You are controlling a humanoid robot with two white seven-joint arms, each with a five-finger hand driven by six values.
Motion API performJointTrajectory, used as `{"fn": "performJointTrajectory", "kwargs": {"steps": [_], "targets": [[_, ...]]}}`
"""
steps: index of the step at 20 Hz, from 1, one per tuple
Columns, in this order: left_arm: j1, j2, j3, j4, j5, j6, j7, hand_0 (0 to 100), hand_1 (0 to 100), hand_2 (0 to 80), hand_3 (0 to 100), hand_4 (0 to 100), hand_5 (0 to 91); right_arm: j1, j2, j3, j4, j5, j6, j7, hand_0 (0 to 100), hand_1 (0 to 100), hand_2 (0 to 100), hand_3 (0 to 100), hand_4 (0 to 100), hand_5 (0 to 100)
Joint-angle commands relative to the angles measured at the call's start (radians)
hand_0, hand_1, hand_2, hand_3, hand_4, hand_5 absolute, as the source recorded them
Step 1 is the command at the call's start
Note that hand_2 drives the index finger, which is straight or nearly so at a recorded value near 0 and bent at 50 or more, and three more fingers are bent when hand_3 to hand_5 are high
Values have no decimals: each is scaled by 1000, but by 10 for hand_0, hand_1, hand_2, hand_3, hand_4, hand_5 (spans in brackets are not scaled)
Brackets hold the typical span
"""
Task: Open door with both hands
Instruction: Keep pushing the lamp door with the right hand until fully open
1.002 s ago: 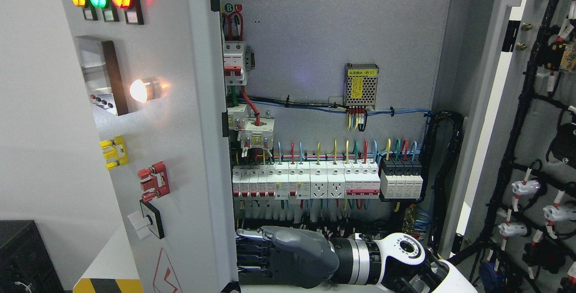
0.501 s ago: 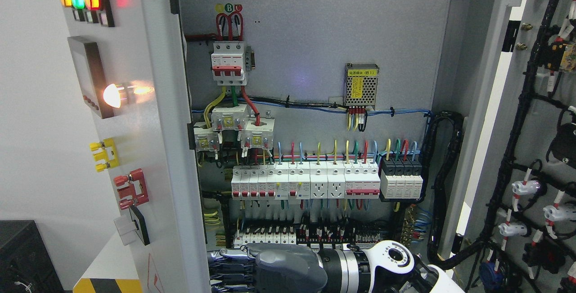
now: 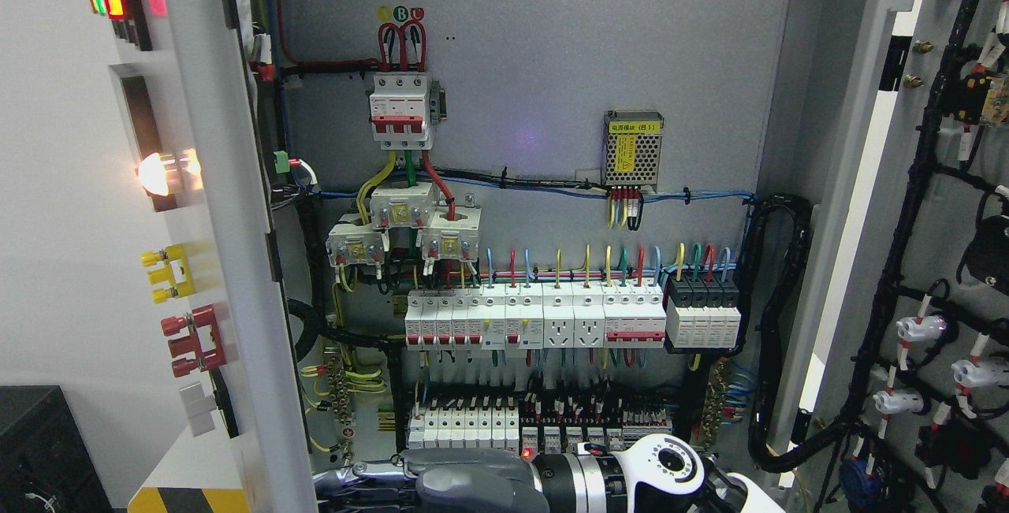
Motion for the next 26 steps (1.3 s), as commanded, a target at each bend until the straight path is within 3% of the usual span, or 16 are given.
{"fn": "performJointTrajectory", "kwargs": {"steps": [1, 4, 10, 15, 26], "targets": [[0, 0, 0, 0, 0, 0, 0, 120, 556, 0, 0, 0, 0, 0, 31, 67, -32, 3, 0, -14, 102, 128, 0, 0, 0, 0], [0, 0, 0, 0, 0, 0, 0, 120, 556, 0, 0, 0, 0, 0, 43, 78, -43, 1, 0, -38, 102, 128, 0, 0, 0, 0], [0, 0, 0, 0, 0, 0, 0, 120, 556, 0, 0, 0, 0, 0, 63, 90, -43, 9, 3, -43, 101, 128, 0, 0, 0, 0], [0, 0, 0, 0, 0, 0, 0, 120, 556, 0, 0, 0, 0, -1, 109, 98, -40, 12, 17, -81, 102, 128, 0, 0, 0, 0], [0, 0, 0, 0, 0, 0, 0, 120, 556, 0, 0, 0, 0, -13, 183, 102, -26, 15, 44, -101, 102, 129, 0, 0, 0, 0]]}}
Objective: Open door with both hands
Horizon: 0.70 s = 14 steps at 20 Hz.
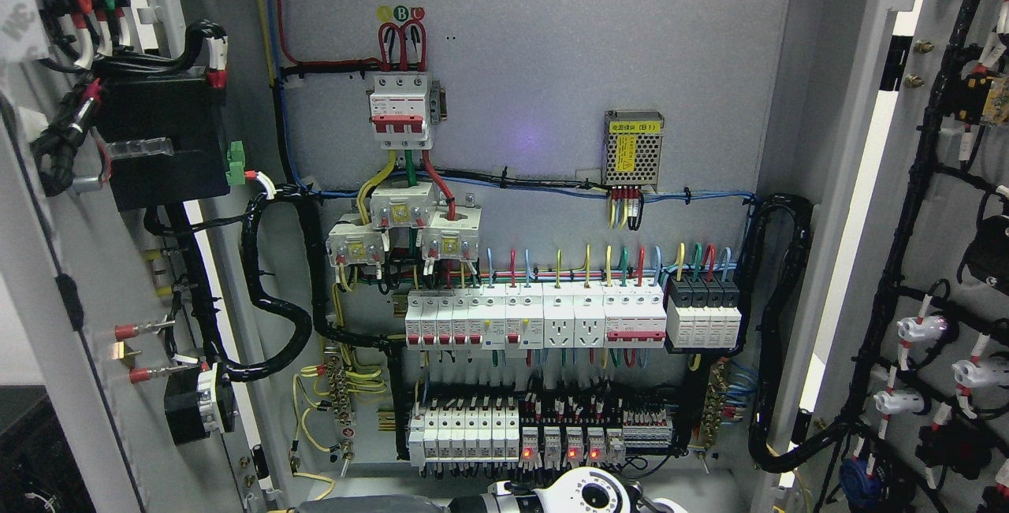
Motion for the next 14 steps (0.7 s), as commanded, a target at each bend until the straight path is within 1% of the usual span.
{"fn": "performJointTrajectory", "kwargs": {"steps": [1, 6, 8, 11, 14], "targets": [[0, 0, 0, 0, -1, 0, 0, 120, 556, 0, 0, 0, 0, -11, 64, 15, 8, 1, 19, -4, 101, 129, 0, 0, 0, 0], [0, 0, 0, 0, 0, 0, 0, 120, 556, 0, 0, 0, 0, -27, 96, 16, 12, 3, 38, -5, 101, 129, 0, 0, 0, 0], [0, 0, 0, 0, 0, 0, 0, 120, 556, 0, 0, 0, 0, -27, 109, 18, 13, 32, 41, -5, 101, 129, 0, 0, 0, 0], [0, 0, 0, 0, 0, 0, 0, 120, 556, 0, 0, 0, 0, -27, 126, 35, 13, 69, 41, -5, 101, 129, 0, 0, 0, 0], [0, 0, 0, 0, 0, 0, 0, 120, 556, 0, 0, 0, 0, -27, 136, 36, 18, 72, 42, -5, 101, 129, 0, 0, 0, 0]]}}
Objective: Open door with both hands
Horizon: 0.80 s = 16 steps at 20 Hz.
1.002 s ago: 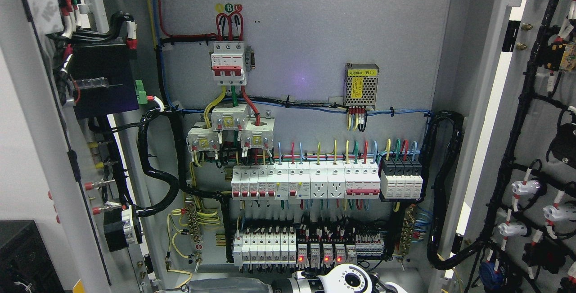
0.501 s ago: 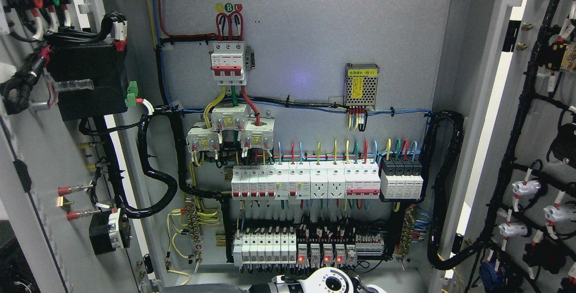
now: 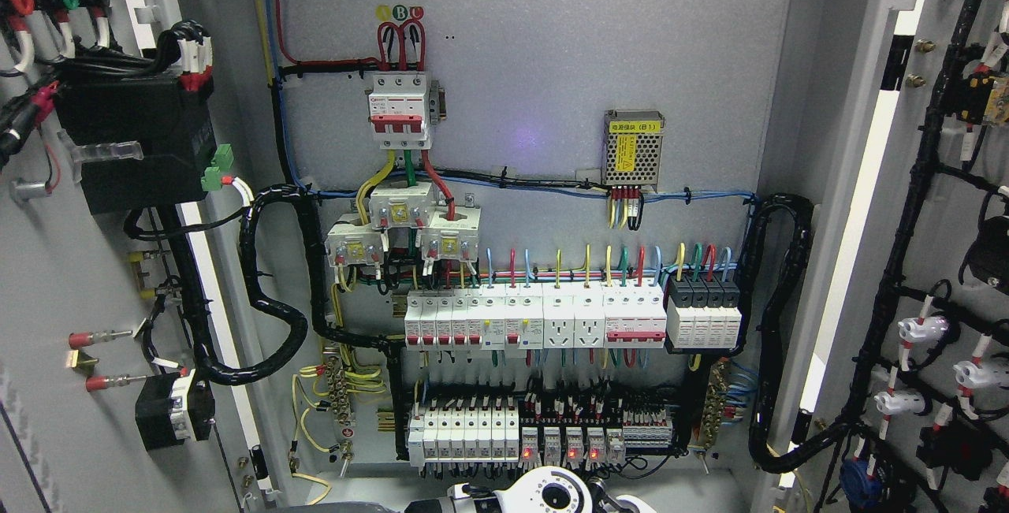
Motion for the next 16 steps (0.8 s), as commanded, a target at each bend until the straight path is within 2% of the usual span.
{"fn": "performJointTrajectory", "kwargs": {"steps": [1, 16], "targets": [[0, 0, 0, 0, 0, 0, 0, 120, 556, 0, 0, 0, 0, -5, 64, 19, 8, 24, 2, 6, 101, 129, 0, 0, 0, 0], [0, 0, 0, 0, 0, 0, 0, 120, 556, 0, 0, 0, 0, -12, 50, 1, 65, 23, -7, 6, 101, 129, 0, 0, 0, 0]]}}
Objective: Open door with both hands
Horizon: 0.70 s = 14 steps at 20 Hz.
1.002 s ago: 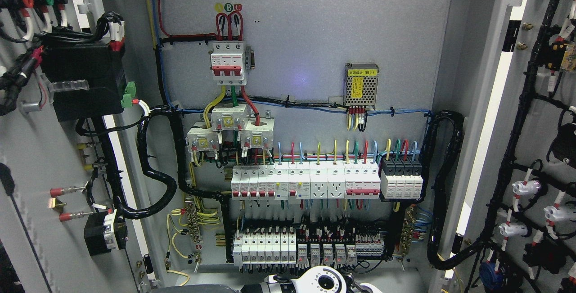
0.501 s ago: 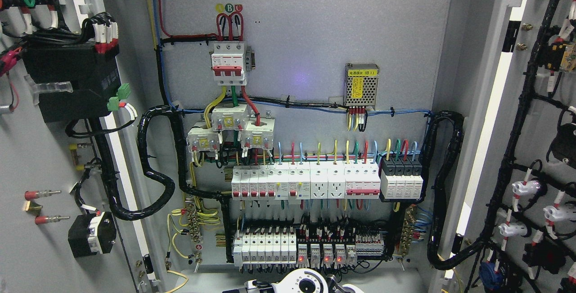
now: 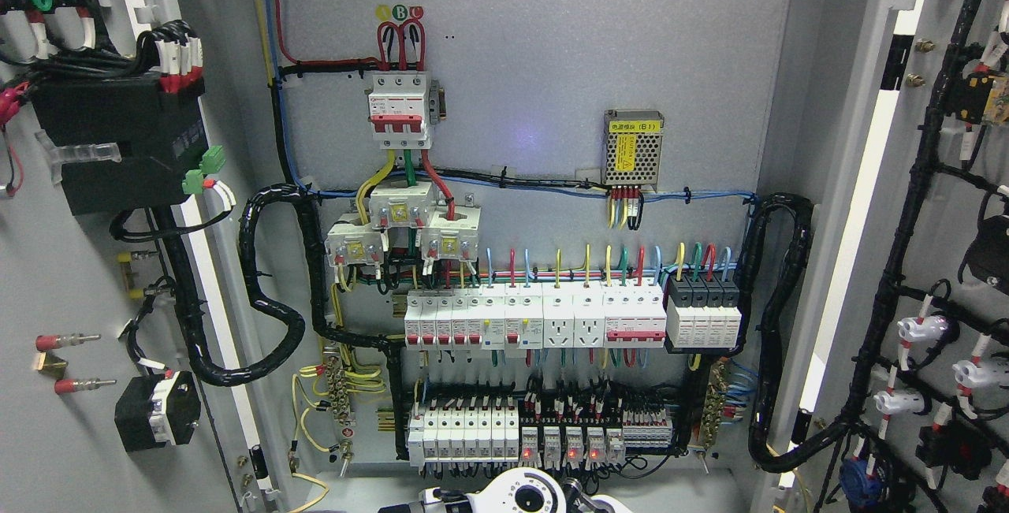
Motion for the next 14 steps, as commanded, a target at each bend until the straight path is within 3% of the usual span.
{"fn": "performJointTrajectory", "kwargs": {"steps": [1, 5, 8, 14], "targets": [[0, 0, 0, 0, 0, 1, 0, 120, 556, 0, 0, 0, 0, -1, 8, -2, 39, 2, -2, -5, 101, 129, 0, 0, 0, 0], [0, 0, 0, 0, 0, 1, 0, 120, 556, 0, 0, 0, 0, -1, -24, -7, 50, 1, -3, -5, 101, 129, 0, 0, 0, 0], [0, 0, 0, 0, -1, 1, 0, 120, 556, 0, 0, 0, 0, -1, -49, -44, 49, -8, -3, -1, 101, 129, 0, 0, 0, 0], [0, -2, 2, 2, -3, 1, 0, 120, 556, 0, 0, 0, 0, 0, -63, -45, 47, -13, -3, 1, 101, 129, 0, 0, 0, 0]]}}
